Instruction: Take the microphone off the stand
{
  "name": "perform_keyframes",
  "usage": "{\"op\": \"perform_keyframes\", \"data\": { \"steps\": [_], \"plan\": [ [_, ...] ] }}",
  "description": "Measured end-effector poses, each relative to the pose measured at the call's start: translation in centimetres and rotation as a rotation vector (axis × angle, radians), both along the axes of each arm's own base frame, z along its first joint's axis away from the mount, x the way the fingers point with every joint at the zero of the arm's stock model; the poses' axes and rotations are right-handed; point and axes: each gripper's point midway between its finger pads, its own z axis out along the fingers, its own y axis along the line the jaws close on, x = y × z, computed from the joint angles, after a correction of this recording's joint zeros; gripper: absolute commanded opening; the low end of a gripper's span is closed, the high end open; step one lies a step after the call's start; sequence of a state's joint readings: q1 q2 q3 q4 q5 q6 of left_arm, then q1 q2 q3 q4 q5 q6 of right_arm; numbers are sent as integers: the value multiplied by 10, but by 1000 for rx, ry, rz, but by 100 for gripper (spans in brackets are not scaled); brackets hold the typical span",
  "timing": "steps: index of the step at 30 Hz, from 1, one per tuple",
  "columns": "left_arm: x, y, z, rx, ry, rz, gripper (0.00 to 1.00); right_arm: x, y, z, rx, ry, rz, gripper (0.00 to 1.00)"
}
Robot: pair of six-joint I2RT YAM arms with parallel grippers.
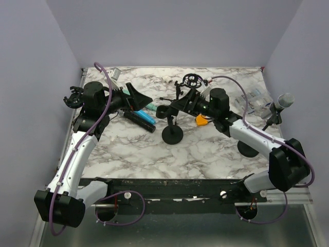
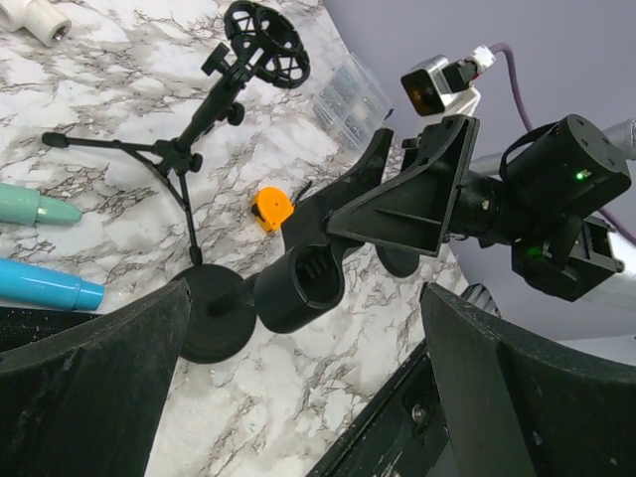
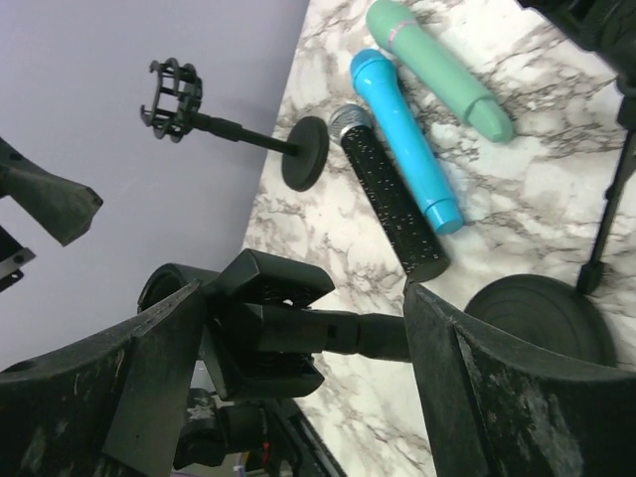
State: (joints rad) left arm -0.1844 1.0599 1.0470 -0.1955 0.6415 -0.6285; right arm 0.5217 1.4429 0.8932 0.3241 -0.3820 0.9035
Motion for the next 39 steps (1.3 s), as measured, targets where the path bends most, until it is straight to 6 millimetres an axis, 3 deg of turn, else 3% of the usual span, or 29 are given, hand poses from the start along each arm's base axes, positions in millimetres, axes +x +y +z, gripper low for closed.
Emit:
{"op": "perform_keyframes", "data": {
  "steps": [7,15,19,23,33,39],
  "plan": [
    [0,0,0,-1,0,-3,95,-1,-31,3,-227,-34,-77,100],
    [-1,-1,1,-2,-2,-6,95,-19,-99,34,-464,-117,-259,100],
    [-1,-1,2,-3,-7,-7,95,-33,-136,37,-557,-102,-371,100],
    [0,-1,2,-5,-10,-8,96,-45,-174,24,-652,-47,-503,100],
    [-2,-3,4,-12,-10,-20,96,-72,-266,-55,-865,70,-908,97],
    [-2,-3,4,-12,-10,-20,96,-78,-309,-64,-918,45,-1189,92]
  ]
}}
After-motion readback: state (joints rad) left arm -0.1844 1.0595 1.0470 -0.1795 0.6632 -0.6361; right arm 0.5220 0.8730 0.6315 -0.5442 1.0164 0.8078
